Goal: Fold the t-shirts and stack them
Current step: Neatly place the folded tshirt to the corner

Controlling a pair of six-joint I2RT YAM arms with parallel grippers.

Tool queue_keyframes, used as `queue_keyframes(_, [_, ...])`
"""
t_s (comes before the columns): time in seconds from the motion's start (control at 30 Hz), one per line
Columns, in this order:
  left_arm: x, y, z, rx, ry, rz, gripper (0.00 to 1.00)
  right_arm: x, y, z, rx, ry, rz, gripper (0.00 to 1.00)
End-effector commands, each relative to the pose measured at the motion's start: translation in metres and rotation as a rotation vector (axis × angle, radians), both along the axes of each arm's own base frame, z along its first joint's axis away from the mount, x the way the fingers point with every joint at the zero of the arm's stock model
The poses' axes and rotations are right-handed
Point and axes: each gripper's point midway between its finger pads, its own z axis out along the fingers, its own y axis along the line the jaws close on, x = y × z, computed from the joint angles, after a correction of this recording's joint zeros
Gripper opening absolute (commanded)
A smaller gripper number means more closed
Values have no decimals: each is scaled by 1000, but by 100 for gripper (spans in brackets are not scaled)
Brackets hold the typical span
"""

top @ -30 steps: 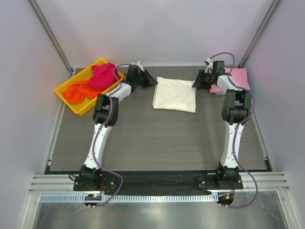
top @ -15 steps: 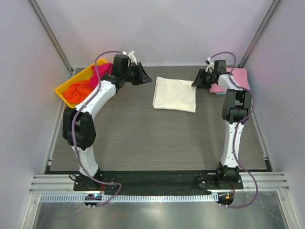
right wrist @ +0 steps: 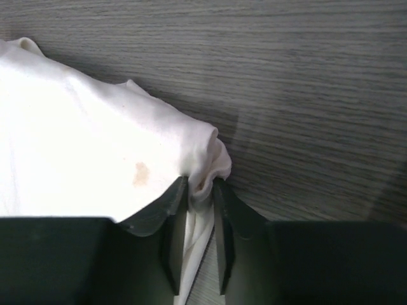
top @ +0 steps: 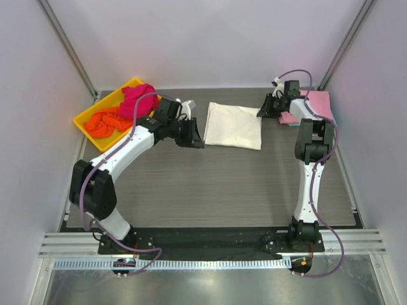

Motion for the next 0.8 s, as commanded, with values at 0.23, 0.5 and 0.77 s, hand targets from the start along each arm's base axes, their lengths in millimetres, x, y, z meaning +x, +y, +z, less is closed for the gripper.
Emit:
queue_keyframes(0.23, [-9, 14, 45, -11, -132, -20, 29, -3, 9, 44, -42, -84, 8, 1])
queue_keyframes(0.5, [-15, 18, 53, -12, -153, -22, 29, -22, -27, 118, -224, -193, -115, 1])
queue_keyframes(0.77, [-18, 16, 43, -18, -124, -34, 32, -30, -54, 164, -373, -266, -137, 1])
